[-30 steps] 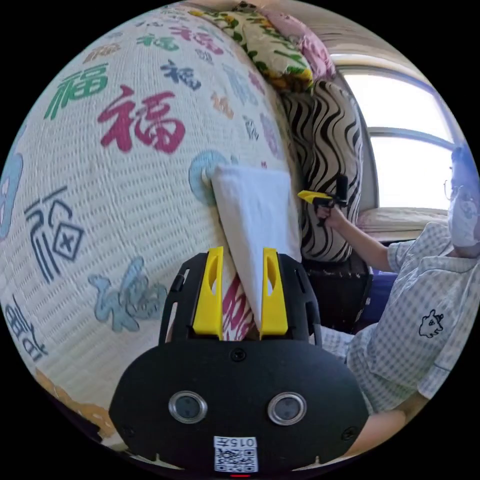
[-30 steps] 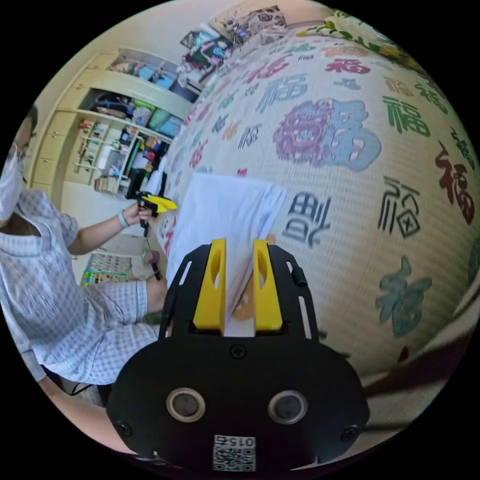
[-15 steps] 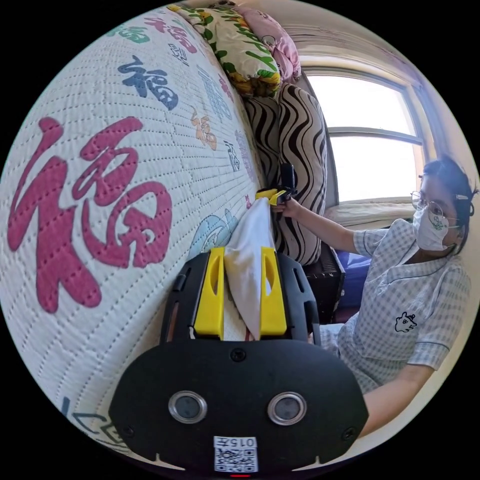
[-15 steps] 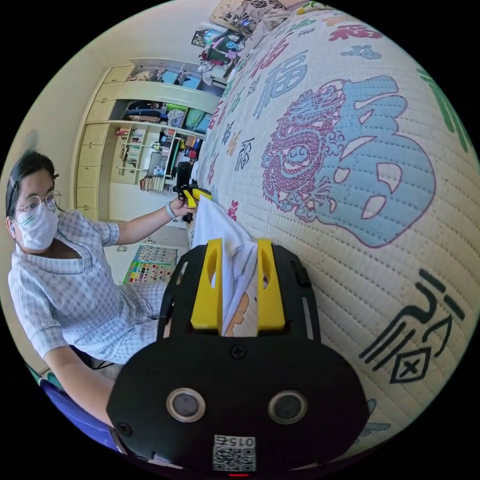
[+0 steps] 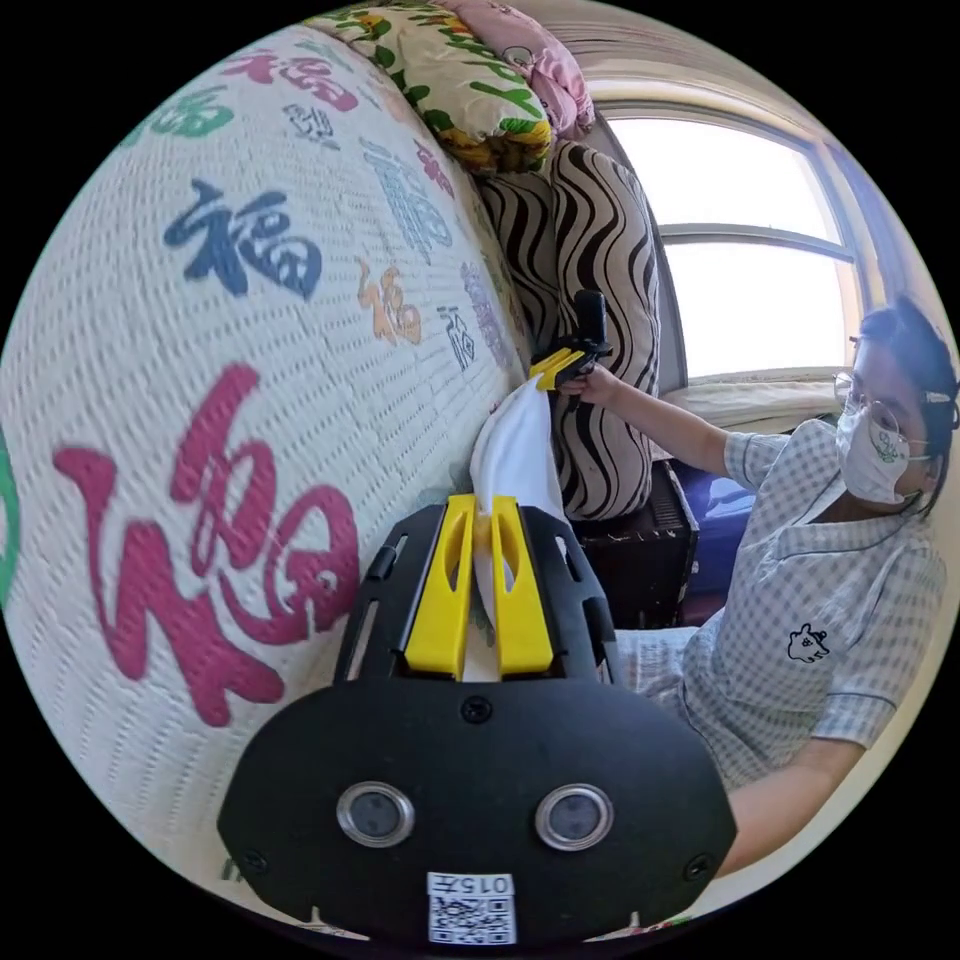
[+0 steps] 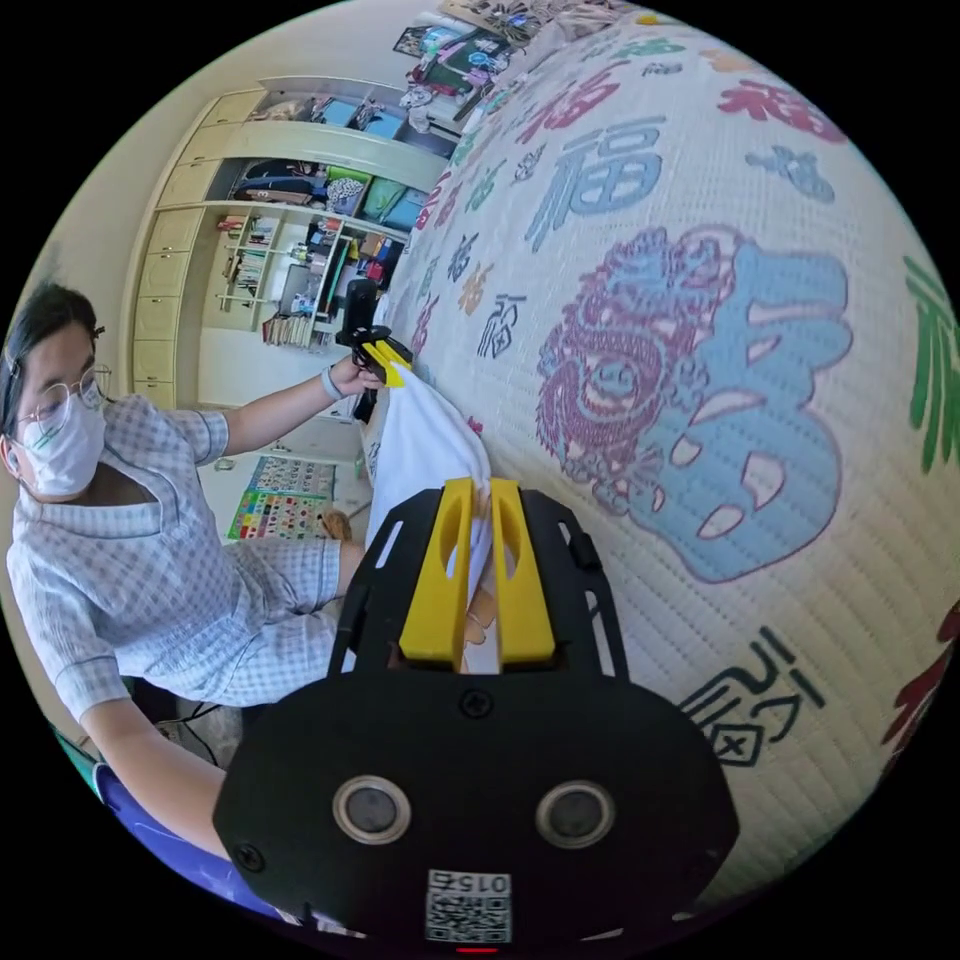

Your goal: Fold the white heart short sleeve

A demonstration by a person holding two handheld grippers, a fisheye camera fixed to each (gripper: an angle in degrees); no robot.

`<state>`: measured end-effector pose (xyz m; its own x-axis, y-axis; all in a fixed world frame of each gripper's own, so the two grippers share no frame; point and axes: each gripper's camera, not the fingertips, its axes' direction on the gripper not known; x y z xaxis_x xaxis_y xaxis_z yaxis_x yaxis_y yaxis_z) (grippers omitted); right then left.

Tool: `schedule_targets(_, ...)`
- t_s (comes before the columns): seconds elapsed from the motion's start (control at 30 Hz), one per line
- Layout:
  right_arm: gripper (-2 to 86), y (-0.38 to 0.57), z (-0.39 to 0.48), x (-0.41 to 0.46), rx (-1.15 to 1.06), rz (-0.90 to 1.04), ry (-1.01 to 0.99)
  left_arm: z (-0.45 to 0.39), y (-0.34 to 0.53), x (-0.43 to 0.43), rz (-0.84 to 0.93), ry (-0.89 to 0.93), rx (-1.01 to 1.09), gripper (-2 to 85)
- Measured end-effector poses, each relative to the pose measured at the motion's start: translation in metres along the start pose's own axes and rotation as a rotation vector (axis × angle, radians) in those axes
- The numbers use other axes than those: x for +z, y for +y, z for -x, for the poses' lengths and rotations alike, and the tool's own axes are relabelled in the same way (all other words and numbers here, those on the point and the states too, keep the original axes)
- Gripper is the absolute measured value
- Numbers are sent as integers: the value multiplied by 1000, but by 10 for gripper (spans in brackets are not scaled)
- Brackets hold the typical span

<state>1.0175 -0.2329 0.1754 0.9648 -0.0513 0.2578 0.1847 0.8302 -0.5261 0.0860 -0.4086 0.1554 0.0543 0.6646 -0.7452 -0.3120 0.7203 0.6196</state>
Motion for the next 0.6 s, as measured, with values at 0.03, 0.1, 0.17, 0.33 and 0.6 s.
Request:
schedule_targets(0.03,31,-7,3,-9,-8,-33,24,-4,-8,-7,-24,-23,21,5)
schedule_targets(0.1,31,-17,9,-21,-27,-66,63,-16,-20,-16,-31,-92,72,5)
schedule_targets(0.17,32,-25,21,-28,-62,-64,114,-40,-32,-15,18,-166,156,5)
schedule_targets(0.33,32,-3,64,-30,-160,-45,159,-105,-4,5,55,-248,321,5)
schedule_targets(0.6,31,67,142,14,-228,70,272,-190,99,82,111,-386,413,6)
